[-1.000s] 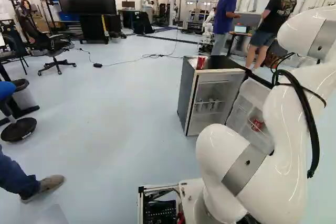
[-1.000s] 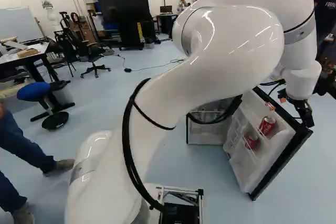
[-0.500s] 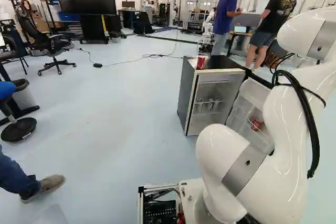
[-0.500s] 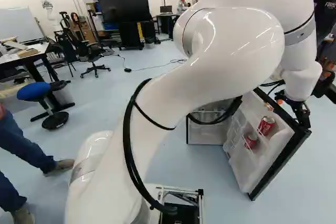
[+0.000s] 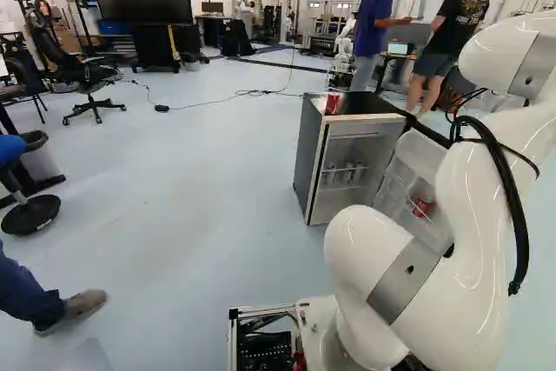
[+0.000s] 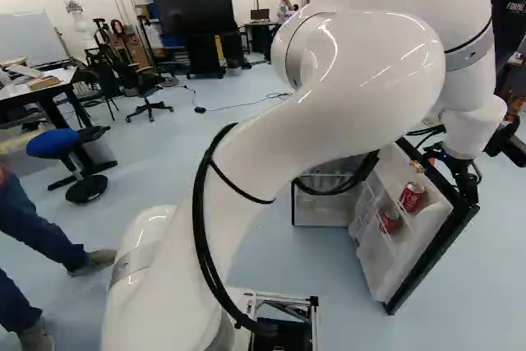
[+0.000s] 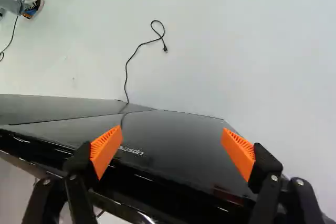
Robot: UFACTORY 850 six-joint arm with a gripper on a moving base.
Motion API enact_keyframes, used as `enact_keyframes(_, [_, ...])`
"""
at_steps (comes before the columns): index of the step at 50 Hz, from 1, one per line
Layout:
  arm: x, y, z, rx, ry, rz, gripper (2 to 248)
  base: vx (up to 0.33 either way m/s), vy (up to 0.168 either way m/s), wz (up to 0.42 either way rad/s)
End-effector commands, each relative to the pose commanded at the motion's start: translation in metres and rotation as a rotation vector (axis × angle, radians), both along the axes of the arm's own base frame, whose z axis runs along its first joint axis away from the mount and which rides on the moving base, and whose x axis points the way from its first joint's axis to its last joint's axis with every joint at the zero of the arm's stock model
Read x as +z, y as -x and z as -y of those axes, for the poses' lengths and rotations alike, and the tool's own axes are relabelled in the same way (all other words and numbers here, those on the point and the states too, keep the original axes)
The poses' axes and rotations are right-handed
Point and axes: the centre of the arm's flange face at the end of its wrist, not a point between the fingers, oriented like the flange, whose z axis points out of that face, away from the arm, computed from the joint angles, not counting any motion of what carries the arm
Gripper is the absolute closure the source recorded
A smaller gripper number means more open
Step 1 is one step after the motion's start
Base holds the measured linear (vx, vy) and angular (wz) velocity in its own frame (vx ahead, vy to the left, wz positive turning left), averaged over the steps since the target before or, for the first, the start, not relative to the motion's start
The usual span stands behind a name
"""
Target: Grab a drink from the fridge
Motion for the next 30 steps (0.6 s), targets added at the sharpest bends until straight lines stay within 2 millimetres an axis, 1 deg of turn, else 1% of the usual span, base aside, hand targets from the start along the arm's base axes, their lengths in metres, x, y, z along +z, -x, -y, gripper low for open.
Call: enact_keyframes(30, [-0.003,0.002,-0.011,0.035,-0.119,-0.028,3,0.000,0.000,0.000])
